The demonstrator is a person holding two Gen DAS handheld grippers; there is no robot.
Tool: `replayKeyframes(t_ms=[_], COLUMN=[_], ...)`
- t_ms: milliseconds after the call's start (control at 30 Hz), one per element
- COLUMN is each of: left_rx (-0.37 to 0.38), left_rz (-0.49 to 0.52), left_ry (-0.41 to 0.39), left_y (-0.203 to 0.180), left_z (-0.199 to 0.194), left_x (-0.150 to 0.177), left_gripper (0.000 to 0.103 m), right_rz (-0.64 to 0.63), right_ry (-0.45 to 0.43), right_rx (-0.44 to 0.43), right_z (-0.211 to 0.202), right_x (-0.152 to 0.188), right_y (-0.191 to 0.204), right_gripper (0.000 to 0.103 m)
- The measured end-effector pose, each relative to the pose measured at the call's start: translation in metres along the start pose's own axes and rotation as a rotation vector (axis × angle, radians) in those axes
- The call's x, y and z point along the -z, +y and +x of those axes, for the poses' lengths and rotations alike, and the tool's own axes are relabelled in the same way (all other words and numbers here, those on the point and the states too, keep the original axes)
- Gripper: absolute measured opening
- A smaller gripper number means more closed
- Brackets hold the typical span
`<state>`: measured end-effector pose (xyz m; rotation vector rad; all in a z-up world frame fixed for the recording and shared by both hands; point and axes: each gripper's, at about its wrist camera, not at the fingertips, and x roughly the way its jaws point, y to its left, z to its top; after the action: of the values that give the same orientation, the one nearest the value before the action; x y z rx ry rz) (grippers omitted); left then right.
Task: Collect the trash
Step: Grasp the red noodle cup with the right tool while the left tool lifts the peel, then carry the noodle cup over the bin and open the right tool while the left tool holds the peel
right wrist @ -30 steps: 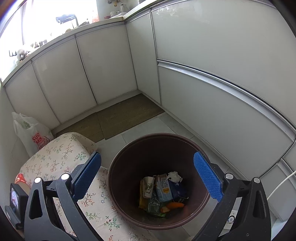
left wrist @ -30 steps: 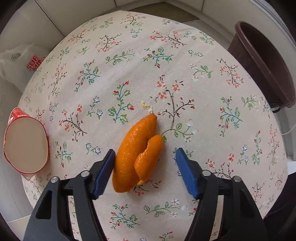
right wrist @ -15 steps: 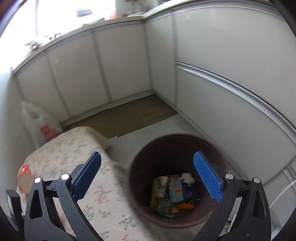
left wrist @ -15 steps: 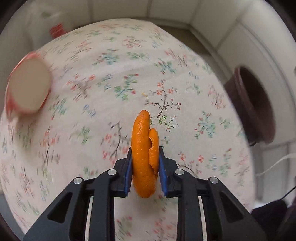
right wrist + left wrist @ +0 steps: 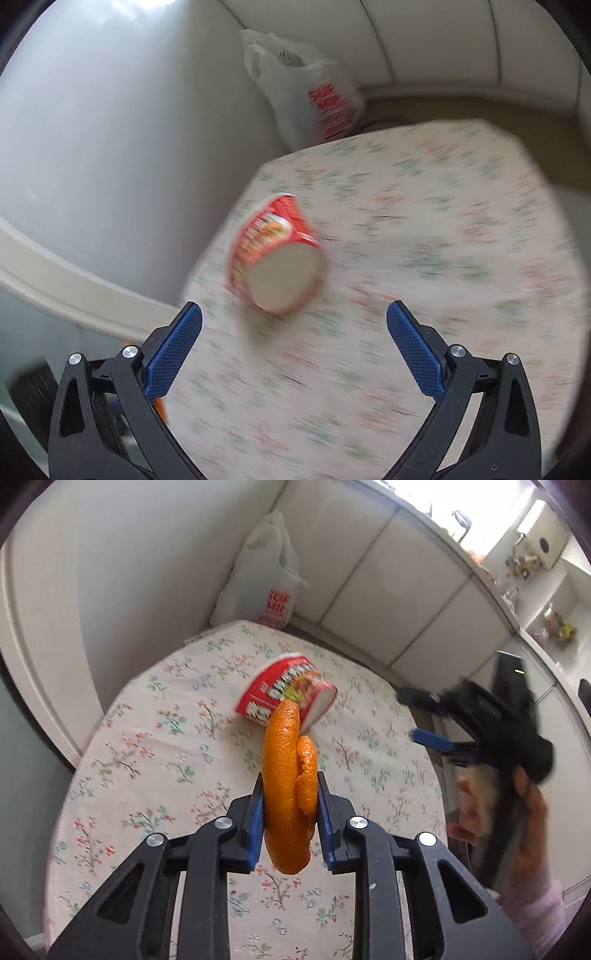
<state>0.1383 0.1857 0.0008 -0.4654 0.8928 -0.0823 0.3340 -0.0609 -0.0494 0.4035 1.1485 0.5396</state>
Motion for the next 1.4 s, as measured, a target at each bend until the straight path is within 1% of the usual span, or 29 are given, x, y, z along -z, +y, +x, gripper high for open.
replayKeyframes(t_ms=[33,67,133,200,267,333,433,533,600,633,700,767,900,1133,1400], left_rx=[0.011,0.039,0.081,0.119,0.122,0.123,0.14,0.142,0.142,0.139,0.133,0.133,0.118,0.116,0.13], left_rz=[-0.011,-0.03,-0.061,-0.082,-0.089,-0.101,-0.148,-0.19,-0.204,-0.207,-0.21,-0.216,-0.221,-0.229,-0.201], left_ry=[-0.007,-0.009,-0.004,0.002,-0.003,-0.001,0.018,0.029,0.022,0.016,0.006,0.001,-0.02,-0.036,-0.035], left_y=[0.005,0.01,0.01,0.016,0.018,0.024,0.035,0.046,0.05,0.051,0.053,0.055,0.057,0.055,0.034], left_z=[-0.008,-0.013,-0.009,-0.011,-0.008,-0.006,-0.003,-0.001,-0.004,-0.005,-0.009,-0.012,-0.02,-0.027,-0.025], left_x=[-0.003,-0.007,-0.012,-0.014,-0.016,-0.017,-0.019,-0.019,-0.019,-0.019,-0.019,-0.018,-0.016,-0.014,-0.012], left_gripper=[0.025,0.025,0.025,0.025,0.025,0.025,0.025,0.025,0.025,0.025,0.025,0.025,0.025,0.025,0.025], right_rz=[0.027,0.05,0.065,0.054,0.035,0.007,-0.032,-0.061,-0.075,-0.089,-0.103,-0.091,-0.116,-0.125,-0.123], right_ry=[0.005,0.016,0.025,0.005,-0.023,0.015,0.108,0.132,0.145,0.135,0.11,0.112,0.094,0.022,-0.046], right_rx=[-0.019,-0.03,-0.035,-0.04,-0.089,-0.148,-0.182,-0.193,-0.194,-0.158,-0.109,-0.109,-0.07,-0.05,-0.02], right_z=[0.014,0.032,0.062,0.081,0.096,0.111,0.132,0.142,0.147,0.147,0.15,0.151,0.143,0.104,0.044], right_x=[-0.006,-0.01,-0.016,-0.021,-0.025,-0.026,-0.025,-0.021,-0.017,-0.013,-0.006,-0.001,0.006,0.009,0.018], right_y=[0.001,-0.001,-0.007,-0.005,-0.004,-0.001,0.011,0.026,0.038,0.041,0.048,0.052,0.061,0.065,0.058], right_gripper=[0.096,0.096,0.096,0.096,0.096,0.097,0.097,0.097,0.096,0.094,0.083,0.082,0.082,0.082,0.082])
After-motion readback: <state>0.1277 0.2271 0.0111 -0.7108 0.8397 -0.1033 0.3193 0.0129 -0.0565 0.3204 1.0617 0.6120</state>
